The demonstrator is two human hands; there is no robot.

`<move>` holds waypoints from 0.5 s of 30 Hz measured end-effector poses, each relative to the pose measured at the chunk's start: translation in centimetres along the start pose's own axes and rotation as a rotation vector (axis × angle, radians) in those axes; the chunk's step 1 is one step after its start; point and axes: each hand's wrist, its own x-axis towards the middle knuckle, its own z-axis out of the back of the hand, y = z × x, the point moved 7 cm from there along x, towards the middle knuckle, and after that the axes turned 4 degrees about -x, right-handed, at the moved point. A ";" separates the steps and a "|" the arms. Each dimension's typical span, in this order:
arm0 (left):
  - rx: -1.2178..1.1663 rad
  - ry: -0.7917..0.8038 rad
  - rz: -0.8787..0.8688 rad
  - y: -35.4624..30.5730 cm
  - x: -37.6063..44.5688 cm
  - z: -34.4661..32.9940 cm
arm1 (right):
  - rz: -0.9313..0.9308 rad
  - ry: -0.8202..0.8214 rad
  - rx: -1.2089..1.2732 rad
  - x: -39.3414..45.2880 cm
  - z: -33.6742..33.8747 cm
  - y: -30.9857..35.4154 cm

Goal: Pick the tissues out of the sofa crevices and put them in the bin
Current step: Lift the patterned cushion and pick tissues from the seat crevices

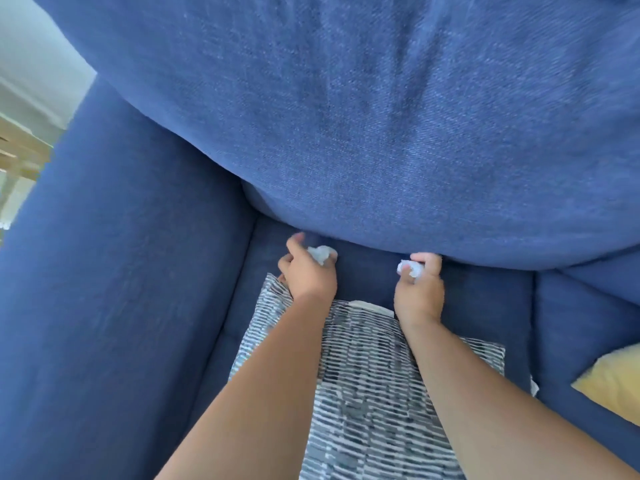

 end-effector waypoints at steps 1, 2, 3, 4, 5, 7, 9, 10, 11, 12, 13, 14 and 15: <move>0.038 0.051 -0.034 -0.3 -1.3 0.2 | 0.037 0.069 -0.008 -0.9 0.0 0.3; 0.079 0.084 -0.070 -0.6 -2.1 0.0 | 0.064 0.119 -0.019 -1.4 -0.1 0.4; 0.093 0.081 -0.084 -0.9 -4.3 1.8 | 0.094 0.175 -0.045 -3.4 0.9 1.3; 0.086 0.089 -0.117 -1.2 -5.0 2.0 | 0.110 0.196 -0.070 -3.9 1.1 1.6; 0.064 0.089 -0.139 -1.2 -6.1 2.7 | 0.126 0.208 -0.091 -4.7 1.6 2.1; 0.059 0.065 -0.147 -1.5 -7.5 4.2 | 0.164 0.204 -0.142 -5.2 2.8 3.7; 0.049 0.002 -0.104 -0.3 -9.7 7.4 | 0.217 0.231 -0.214 -7.0 4.0 4.8; 0.035 -0.030 -0.093 0.6 -11.2 8.9 | 0.253 0.242 -0.244 -8.0 4.5 5.0; 0.020 -0.064 -0.082 1.6 -12.6 10.4 | 0.286 0.248 -0.268 -9.2 5.0 5.2; -0.005 -0.095 -0.069 2.6 -13.8 11.7 | 0.319 0.249 -0.279 -10.3 5.3 5.3; -0.031 -0.123 -0.046 3.7 -15.0 12.9 | 0.350 0.250 -0.298 -11.2 5.6 5.2; -0.071 -0.147 -0.016 5.1 -16.3 13.9 | 0.377 0.265 -0.317 -12.3 5.7 5.1; -0.109 -0.172 0.006 6.3 -17.3 14.8 | 0.399 0.286 -0.338 -13.4 5.7 5.1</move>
